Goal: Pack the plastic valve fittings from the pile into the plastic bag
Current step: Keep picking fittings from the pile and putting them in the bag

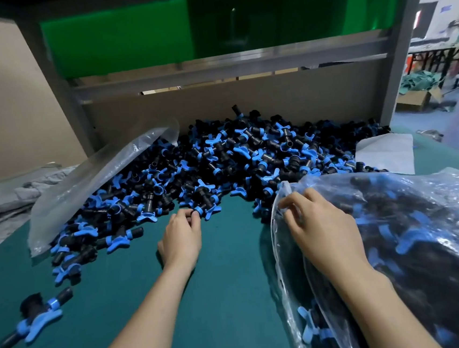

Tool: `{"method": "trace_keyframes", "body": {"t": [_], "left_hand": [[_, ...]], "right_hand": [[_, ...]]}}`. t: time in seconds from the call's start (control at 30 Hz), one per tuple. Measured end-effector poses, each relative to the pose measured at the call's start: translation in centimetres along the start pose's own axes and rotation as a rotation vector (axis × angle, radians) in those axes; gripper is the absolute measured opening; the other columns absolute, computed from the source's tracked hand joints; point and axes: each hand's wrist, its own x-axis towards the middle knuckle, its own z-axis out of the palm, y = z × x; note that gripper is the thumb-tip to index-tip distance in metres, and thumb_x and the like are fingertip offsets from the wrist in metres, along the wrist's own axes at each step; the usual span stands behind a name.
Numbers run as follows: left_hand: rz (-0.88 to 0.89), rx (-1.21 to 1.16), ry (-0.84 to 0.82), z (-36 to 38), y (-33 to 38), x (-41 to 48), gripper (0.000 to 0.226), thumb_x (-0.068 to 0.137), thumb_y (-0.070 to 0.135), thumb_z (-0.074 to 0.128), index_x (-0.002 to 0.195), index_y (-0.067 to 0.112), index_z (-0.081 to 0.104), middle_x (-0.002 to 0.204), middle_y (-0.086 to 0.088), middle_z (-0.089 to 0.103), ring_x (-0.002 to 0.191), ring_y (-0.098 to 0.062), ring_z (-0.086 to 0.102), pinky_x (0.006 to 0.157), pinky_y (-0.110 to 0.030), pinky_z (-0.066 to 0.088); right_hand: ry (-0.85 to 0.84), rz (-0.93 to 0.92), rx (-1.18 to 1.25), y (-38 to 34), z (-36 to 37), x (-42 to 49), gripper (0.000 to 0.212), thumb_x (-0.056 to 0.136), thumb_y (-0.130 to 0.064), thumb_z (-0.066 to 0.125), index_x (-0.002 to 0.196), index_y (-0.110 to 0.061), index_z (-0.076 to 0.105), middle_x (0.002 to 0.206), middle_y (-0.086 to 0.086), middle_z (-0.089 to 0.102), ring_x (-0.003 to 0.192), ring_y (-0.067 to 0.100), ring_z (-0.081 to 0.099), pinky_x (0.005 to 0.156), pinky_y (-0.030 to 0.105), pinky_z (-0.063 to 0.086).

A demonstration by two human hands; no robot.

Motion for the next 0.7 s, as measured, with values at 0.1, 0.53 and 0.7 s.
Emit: {"method": "trace_keyframes", "body": {"t": [0.1,0.53,0.7], "left_hand": [[0.009,-0.466,-0.06,-1.3,-0.3,-1.8,0.02,0.099,0.039,0.051,0.109,0.026,0.063,0.085,0.009,0.066,0.076,-0.015,0.06,0.064,-0.03,0.045],[0.062,-0.959,-0.288,-3.4,1.7,-9.3,0.01,0.097,0.013,0.056,0.101,0.015,0.065,0.075,0.008,0.069,0.065,-0.004,0.059,0.06,-0.015,0.048],[0.087,-0.958,-0.35,-3.9,1.8,-9.4,0.011,0.097,0.011,0.056,0.103,0.015,0.064,0.077,0.01,0.069,0.068,-0.005,0.059,0.061,-0.017,0.047]], "right_hand": [[-0.013,0.005,-0.004,0.0,0.0,-0.1,0.017,0.099,-0.04,0.042,0.106,-0.038,0.058,0.09,-0.009,0.049,0.076,0.013,0.057,0.049,0.027,0.034],[-0.008,-0.082,-0.021,-0.3,0.0,-0.8,0.043,0.096,-0.064,0.026,0.102,-0.039,0.061,0.081,-0.009,0.045,0.068,0.011,0.055,0.045,0.027,0.036],[-0.044,-0.13,0.003,0.0,-0.1,-0.9,0.046,0.093,-0.069,0.025,0.107,-0.043,0.061,0.084,-0.014,0.048,0.073,0.005,0.056,0.047,0.023,0.04]]}}
